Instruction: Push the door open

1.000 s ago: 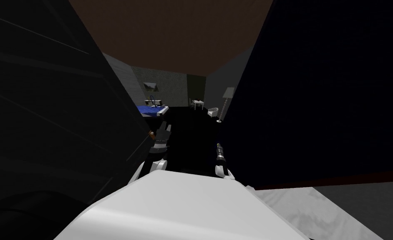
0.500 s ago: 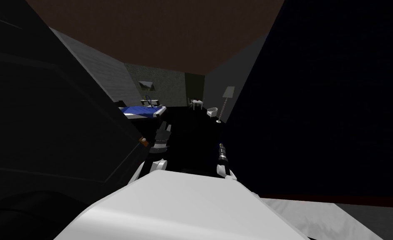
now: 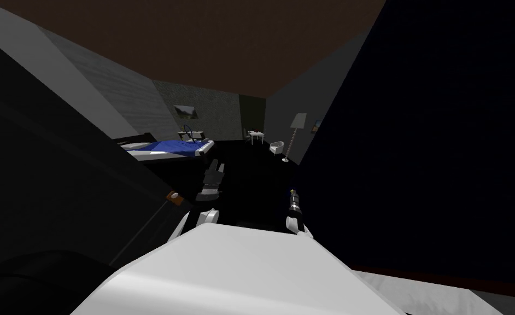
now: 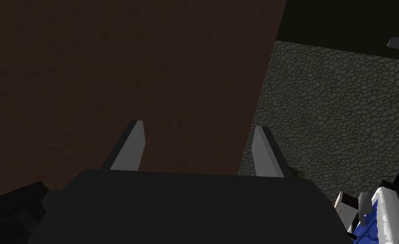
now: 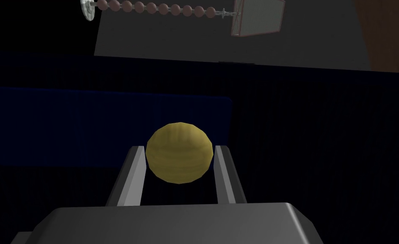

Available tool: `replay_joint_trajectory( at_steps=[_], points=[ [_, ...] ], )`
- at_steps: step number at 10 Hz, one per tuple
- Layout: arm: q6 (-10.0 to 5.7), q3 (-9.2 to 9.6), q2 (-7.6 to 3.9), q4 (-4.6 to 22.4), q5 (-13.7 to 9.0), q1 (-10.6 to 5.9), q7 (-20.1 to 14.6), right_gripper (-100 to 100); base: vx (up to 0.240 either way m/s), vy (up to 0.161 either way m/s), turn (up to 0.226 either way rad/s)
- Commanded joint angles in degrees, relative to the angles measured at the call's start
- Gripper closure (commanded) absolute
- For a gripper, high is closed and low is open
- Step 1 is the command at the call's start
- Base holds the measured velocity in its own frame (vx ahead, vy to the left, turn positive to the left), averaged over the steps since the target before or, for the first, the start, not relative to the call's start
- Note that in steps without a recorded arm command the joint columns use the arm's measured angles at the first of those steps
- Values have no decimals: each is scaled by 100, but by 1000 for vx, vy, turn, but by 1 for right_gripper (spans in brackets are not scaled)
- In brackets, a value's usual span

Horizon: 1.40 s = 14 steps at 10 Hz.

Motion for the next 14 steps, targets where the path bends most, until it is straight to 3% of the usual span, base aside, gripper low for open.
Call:
replay_joint_trajectory(
  at_steps=[1,4,5,6,8,11,14],
  points=[
    [-53,-183,-90,75,-94,-42,36,100,208,42,-68],
    [-51,-406,-110,98,-221,-48,102,100,206,29,-80],
    [-51,-406,-110,342,-221,-48,102,100,184,14,-36],
    [-51,-406,-110,98,-221,-48,102,100,68,17,-36],
    [-49,-580,-118,116,-320,-53,152,100,163,58,-70],
    [-48,-633,-119,121,-350,-55,168,100,137,18,-43],
    [-46,-833,-120,142,-464,-60,226,100,174,36,-69]
  ],
)
